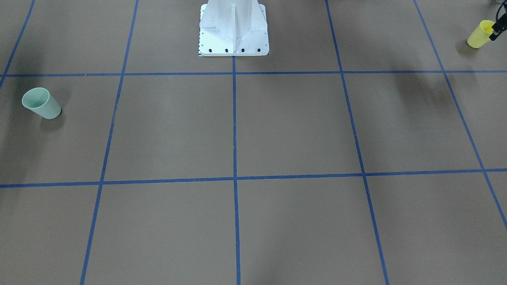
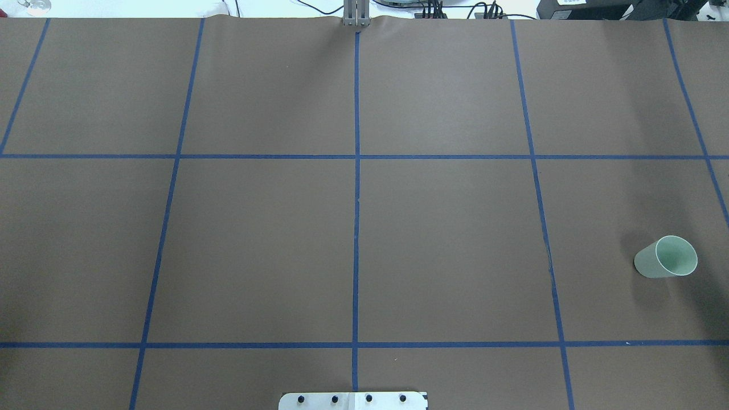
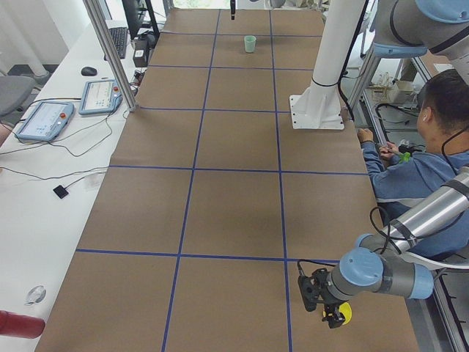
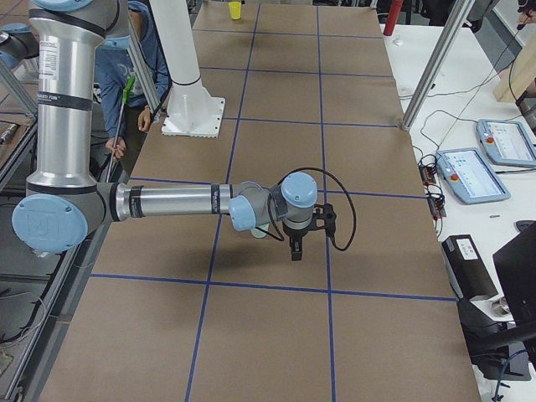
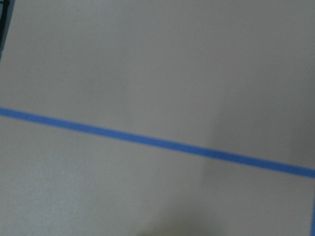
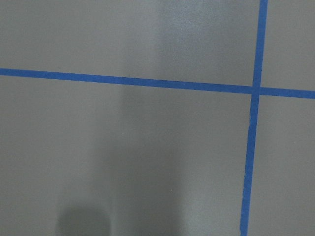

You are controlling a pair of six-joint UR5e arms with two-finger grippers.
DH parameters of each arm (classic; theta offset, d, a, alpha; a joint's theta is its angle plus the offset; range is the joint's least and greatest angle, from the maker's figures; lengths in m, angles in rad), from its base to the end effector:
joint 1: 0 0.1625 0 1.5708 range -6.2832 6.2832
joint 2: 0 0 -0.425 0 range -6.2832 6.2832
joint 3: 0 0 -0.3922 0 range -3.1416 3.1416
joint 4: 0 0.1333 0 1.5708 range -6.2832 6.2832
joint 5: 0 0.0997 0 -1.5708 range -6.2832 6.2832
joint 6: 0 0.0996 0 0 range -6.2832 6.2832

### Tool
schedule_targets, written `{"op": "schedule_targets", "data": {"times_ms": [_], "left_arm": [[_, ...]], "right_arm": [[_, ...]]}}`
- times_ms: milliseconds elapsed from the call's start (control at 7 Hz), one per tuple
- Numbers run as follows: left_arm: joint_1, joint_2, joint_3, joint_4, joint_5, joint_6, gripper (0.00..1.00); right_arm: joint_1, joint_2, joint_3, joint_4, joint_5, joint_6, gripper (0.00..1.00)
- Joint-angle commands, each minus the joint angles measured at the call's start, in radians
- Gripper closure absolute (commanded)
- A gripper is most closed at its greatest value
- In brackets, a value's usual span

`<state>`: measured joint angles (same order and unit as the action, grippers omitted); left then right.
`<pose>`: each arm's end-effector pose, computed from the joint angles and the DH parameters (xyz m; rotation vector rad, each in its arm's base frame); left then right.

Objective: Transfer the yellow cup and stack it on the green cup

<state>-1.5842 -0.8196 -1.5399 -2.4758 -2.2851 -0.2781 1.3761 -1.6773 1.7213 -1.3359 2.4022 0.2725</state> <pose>-0.0693 -0.0954 0.8120 0.0225 0.7244 -0.2348 -0.0306 -0.4638 0.6049 0.0643 -0.8638 -0.0431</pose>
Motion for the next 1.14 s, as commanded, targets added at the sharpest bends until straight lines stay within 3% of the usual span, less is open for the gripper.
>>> {"op": "schedule_targets", "data": {"times_ms": [0, 143, 429, 714, 1000], "left_arm": [[-0.019, 0.022, 0.027, -0.063, -0.002, 0.004, 0.02], [-0.028, 0.023, -0.026, -0.06, 0.007, -0.027, 0.01], [-0.022, -0.065, -0.026, 0.027, 0.028, -0.146, 0.01], [-0.019, -0.198, -0.028, 0.173, 0.027, -0.363, 0.01], [-0.014, -0.204, -0.028, 0.167, 0.027, -0.605, 0.01]], "right_arm": [[-0.015, 0.004, 0.003, 0.001, 0.0, 0.047, 0.0], [-0.015, 0.002, 0.003, 0.001, 0.0, 0.047, 0.0], [-0.015, 0.001, 0.0, 0.001, 0.0, 0.048, 0.0], [-0.017, -0.002, -0.002, 0.033, -0.003, 0.048, 0.0], [-0.017, -0.001, -0.006, 0.038, -0.005, 0.048, 0.0]]}}
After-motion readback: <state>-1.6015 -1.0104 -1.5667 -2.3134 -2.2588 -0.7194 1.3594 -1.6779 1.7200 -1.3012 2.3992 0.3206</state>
